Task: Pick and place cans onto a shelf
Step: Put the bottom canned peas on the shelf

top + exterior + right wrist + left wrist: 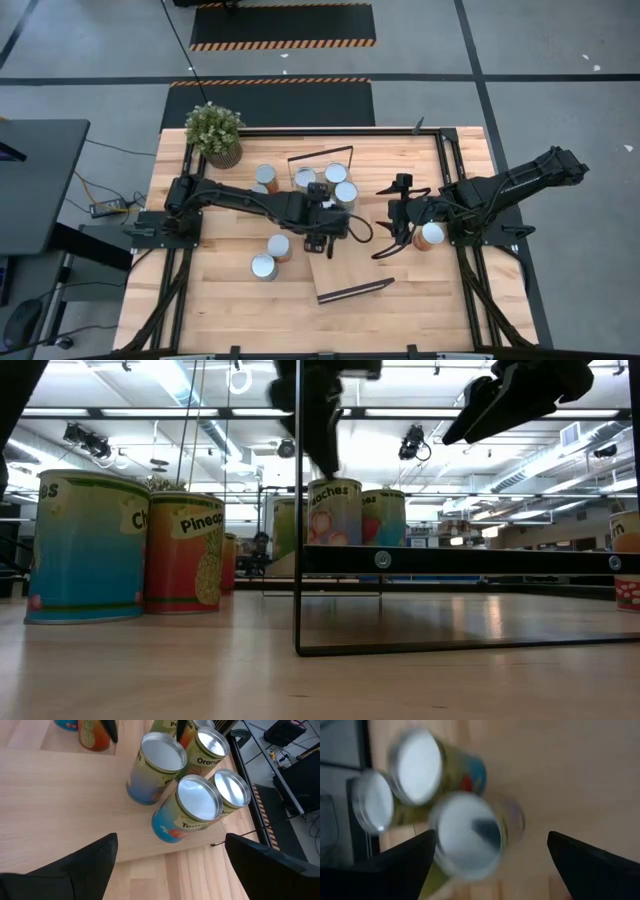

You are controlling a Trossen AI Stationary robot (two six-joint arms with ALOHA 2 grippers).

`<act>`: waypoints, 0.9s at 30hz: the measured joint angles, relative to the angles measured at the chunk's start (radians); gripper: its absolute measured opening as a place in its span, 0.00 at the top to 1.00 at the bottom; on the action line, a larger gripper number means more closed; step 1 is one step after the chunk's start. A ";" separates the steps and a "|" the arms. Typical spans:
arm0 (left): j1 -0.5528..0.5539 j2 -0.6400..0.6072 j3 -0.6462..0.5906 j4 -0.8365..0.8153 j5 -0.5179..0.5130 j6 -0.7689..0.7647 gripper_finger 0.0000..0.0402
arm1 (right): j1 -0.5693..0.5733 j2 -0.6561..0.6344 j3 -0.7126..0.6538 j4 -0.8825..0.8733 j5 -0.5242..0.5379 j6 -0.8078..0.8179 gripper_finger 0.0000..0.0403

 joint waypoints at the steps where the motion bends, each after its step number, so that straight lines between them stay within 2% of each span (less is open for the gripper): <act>1: -0.002 0.001 0.000 0.039 -0.010 -0.005 0.03 | 0.000 0.000 0.000 0.002 0.000 0.000 0.06; 6: -0.002 0.018 -0.001 0.163 -0.135 0.012 0.03 | 0.000 0.000 0.000 0.009 0.000 0.001 0.06; 10: 0.014 0.032 0.001 0.175 -0.141 0.000 0.03 | 0.000 0.000 0.000 0.009 -0.007 0.001 0.06; 19: 0.028 0.050 -0.001 0.066 -0.136 -0.020 0.03 | 0.001 0.001 0.000 0.010 -0.007 0.001 0.06; 27: 0.014 0.050 -0.001 -0.119 -0.172 -0.103 0.03 | 0.001 0.001 0.000 0.013 -0.007 0.000 0.06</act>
